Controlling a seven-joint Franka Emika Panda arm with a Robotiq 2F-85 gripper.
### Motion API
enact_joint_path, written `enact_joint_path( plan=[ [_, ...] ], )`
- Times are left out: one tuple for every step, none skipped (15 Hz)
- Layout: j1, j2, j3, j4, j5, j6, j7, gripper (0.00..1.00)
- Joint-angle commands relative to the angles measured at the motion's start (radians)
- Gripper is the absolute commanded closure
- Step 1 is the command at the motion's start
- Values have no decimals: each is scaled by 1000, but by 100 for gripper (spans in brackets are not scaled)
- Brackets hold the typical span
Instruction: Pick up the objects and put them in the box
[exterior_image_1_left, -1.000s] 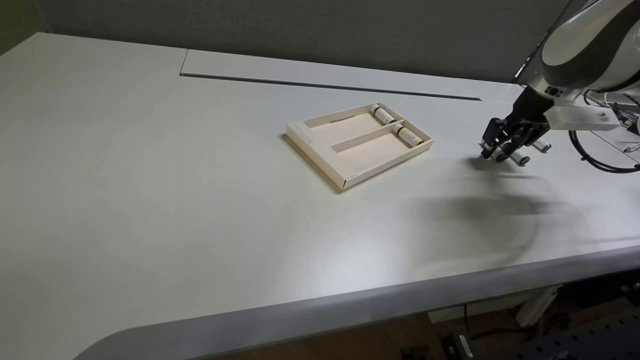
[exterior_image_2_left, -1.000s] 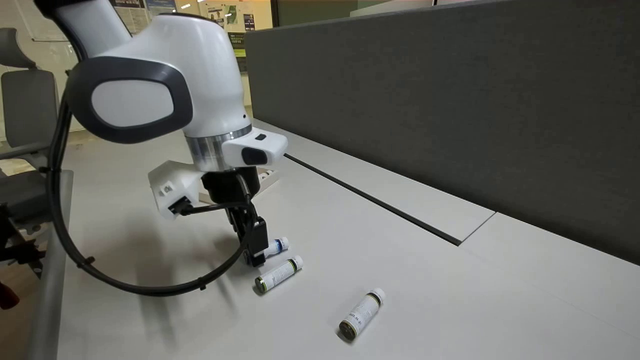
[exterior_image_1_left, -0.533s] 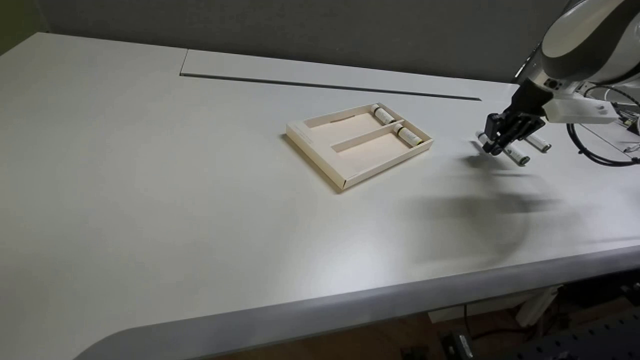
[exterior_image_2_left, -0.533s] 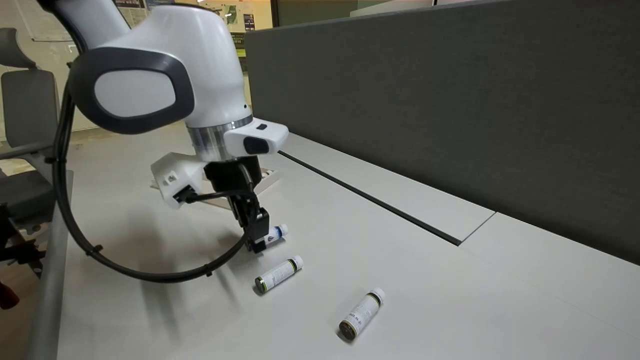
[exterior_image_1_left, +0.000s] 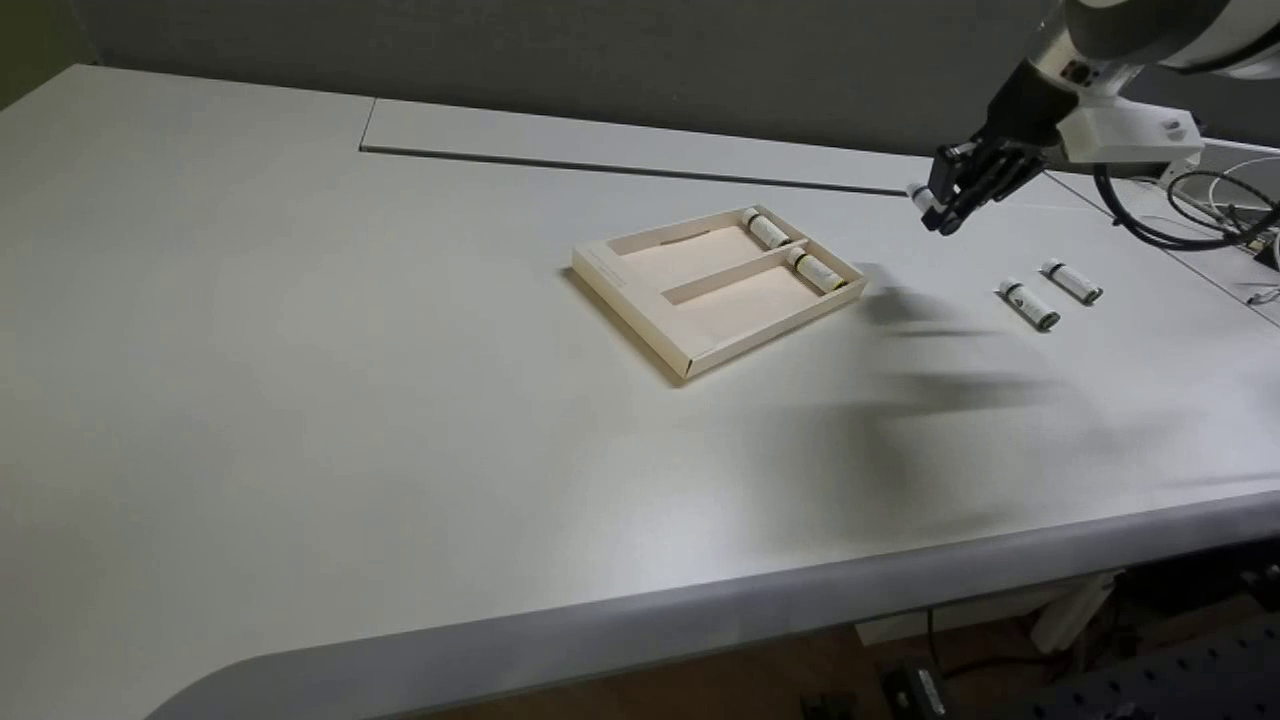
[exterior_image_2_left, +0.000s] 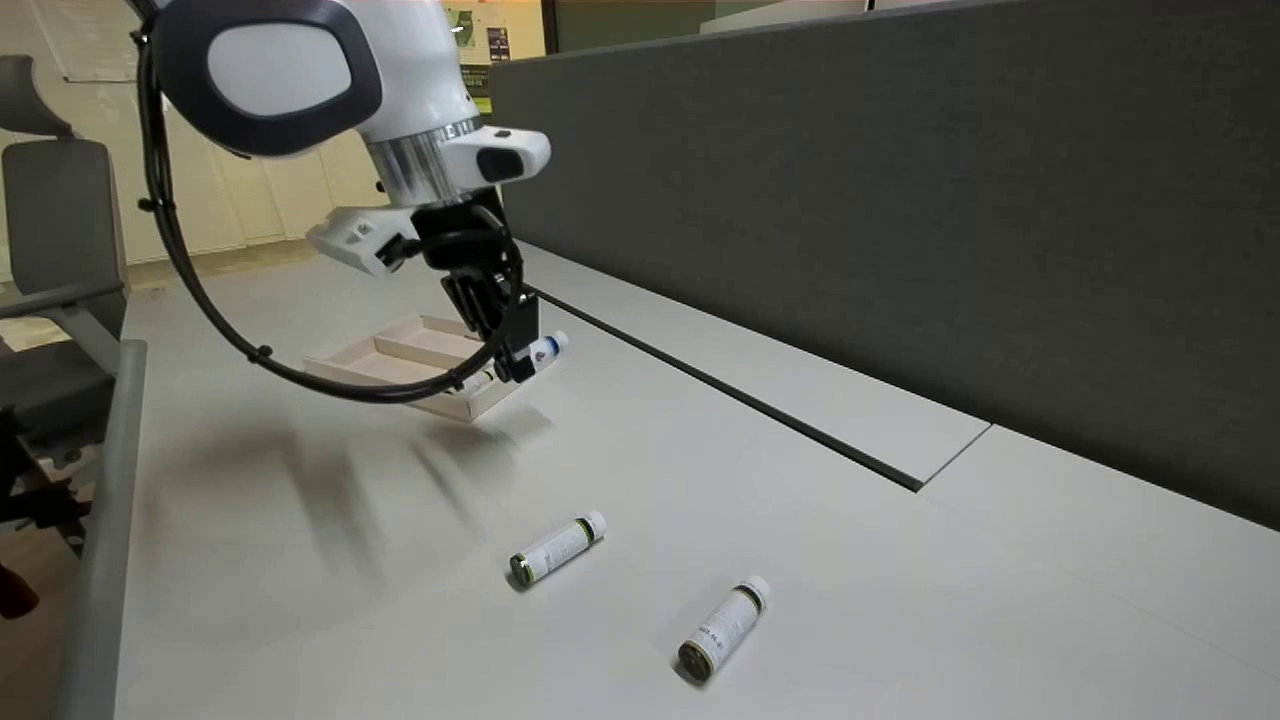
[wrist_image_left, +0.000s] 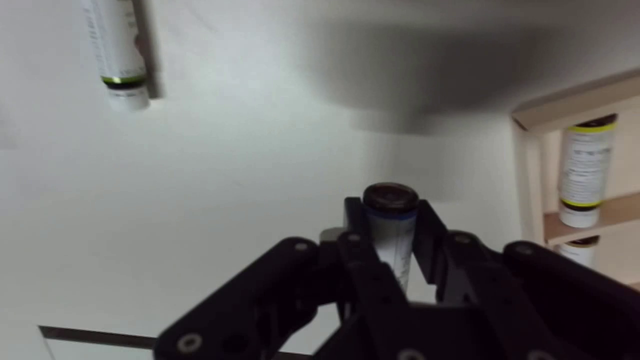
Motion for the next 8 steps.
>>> enact_joint_path(
  plan=[
    [81, -30, 17, -20, -14, -24, 36, 93],
    [100, -23, 26, -16, -14, -27, 38, 93],
    [118, -11, 40, -10, -9, -31, 37, 93],
    [131, -1, 53, -6, -6, -34, 35, 93],
    [141, 15, 69, 0, 0, -41, 32, 93],
    [147, 29, 86, 6, 7, -52, 27, 93],
    [151, 45, 101, 12, 12, -61, 24, 93],
    [151, 58, 116, 17, 18, -71, 19, 93]
  ],
)
